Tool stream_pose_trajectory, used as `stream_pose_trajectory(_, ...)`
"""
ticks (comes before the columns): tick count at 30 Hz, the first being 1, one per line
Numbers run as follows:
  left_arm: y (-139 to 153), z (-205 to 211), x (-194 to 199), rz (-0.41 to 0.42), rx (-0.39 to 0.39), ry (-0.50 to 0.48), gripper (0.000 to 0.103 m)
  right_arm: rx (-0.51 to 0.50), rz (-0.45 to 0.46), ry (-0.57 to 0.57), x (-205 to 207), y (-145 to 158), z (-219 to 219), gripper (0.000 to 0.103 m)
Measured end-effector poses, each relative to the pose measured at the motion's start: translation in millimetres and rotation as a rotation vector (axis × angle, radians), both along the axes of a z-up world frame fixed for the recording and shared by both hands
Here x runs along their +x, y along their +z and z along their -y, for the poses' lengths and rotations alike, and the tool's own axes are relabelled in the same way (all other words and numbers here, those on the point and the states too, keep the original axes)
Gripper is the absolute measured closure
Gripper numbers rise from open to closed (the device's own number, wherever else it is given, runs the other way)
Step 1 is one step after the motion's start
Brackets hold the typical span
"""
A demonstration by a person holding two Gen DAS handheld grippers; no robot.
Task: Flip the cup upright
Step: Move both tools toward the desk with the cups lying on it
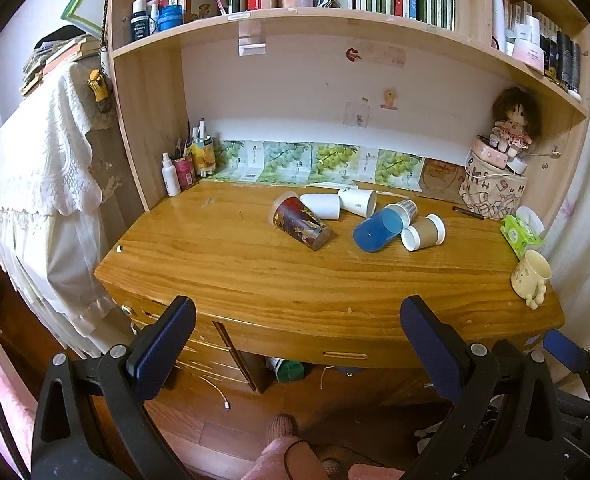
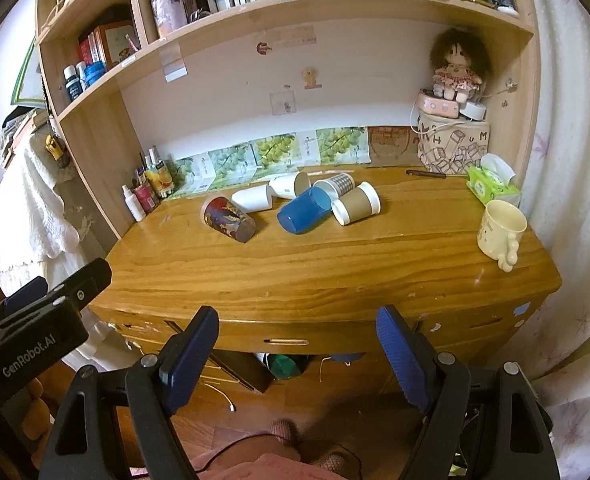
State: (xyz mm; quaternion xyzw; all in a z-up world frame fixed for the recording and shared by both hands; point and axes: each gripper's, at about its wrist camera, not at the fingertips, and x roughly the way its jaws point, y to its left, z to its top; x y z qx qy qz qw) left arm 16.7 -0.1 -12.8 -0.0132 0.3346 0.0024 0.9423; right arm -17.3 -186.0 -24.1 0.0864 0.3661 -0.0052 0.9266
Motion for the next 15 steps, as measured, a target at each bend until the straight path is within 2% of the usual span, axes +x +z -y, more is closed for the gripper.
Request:
stream_pose_trajectory(8,-4.6,4.0,14.3,-0.031,-0.008,-0.023,0.001,0.004,-0.034,-0.024,10.4,-5.0,4.0,0.021)
stream_pose_trajectory(15,-11.8,5.1,42.8,-0.074,-0.012,-0.036,0.001,0.008,-0.080,-0.032,32.5,-12.3,5.0,0.021)
